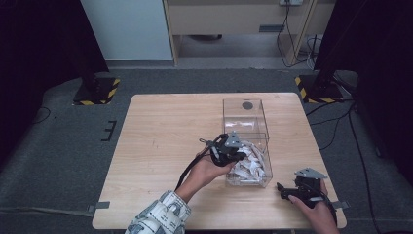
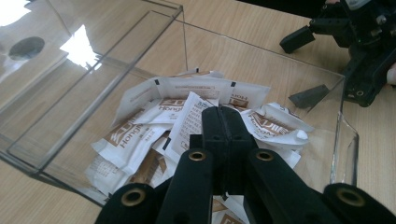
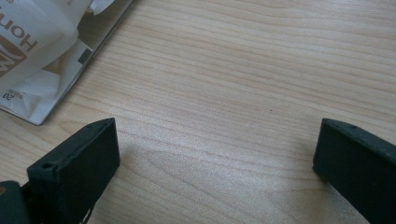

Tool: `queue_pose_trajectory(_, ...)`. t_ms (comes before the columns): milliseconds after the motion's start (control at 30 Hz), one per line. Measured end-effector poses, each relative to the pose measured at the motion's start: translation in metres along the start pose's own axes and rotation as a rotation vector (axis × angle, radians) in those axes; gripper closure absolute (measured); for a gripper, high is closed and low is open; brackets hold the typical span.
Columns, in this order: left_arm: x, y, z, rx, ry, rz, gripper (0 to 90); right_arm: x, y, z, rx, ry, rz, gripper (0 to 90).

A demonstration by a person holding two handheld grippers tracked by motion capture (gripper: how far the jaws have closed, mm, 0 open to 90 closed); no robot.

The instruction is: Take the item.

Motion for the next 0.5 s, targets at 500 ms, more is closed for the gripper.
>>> queue_pose_trajectory(500,-0.018,0.005,0.010,-0.013,-0.061,-0.001,89.8,0.000,0.000,0.000,0.000,0.000,0.000,0.8)
Point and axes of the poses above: each handheld gripper's, and its own axes: x roughly forward along the jaws, z roughly out of its top, y roughly to its left, the point moved 8 cm from there along x, roughly forward along the jaws, and after that the axes turned 6 degrees about -z, right-handed, at the moved point
